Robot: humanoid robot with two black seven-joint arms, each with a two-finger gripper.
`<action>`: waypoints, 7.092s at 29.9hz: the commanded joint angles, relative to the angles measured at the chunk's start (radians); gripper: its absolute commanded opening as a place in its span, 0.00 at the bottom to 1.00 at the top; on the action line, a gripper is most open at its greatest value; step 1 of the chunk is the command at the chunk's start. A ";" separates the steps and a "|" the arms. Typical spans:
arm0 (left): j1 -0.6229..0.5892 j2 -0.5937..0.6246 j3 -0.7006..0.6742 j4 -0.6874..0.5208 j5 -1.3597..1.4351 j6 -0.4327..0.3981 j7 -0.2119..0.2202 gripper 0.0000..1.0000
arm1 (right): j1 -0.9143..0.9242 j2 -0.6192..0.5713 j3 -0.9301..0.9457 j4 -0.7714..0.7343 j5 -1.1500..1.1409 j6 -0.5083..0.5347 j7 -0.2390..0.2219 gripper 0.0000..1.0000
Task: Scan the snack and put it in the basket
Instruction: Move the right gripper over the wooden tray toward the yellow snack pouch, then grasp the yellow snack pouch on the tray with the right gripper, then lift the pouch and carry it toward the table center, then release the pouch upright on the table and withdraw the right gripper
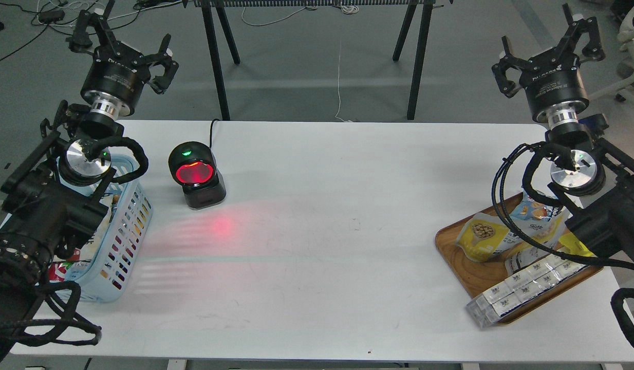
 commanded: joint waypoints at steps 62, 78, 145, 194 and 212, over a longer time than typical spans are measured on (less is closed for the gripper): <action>0.011 0.095 0.012 0.015 0.003 0.000 0.000 0.99 | 1.084 -0.053 -1.974 0.736 -1.766 -0.339 0.000 0.95; 0.011 0.093 0.014 0.064 0.003 0.000 0.000 0.99 | 1.001 -0.041 -2.004 0.622 -1.838 -0.365 0.000 0.37; 0.026 0.093 0.014 0.103 0.003 0.000 -0.015 0.99 | 1.190 0.347 -1.825 0.628 -1.533 -0.471 0.000 0.01; 0.020 0.105 0.018 0.110 0.006 0.000 -0.001 0.99 | 1.116 0.191 -1.584 0.625 -1.462 -0.514 0.000 0.77; -0.282 0.168 0.414 0.049 0.132 0.000 0.022 0.99 | 0.911 -0.337 -1.274 0.613 -0.993 -0.512 0.000 0.97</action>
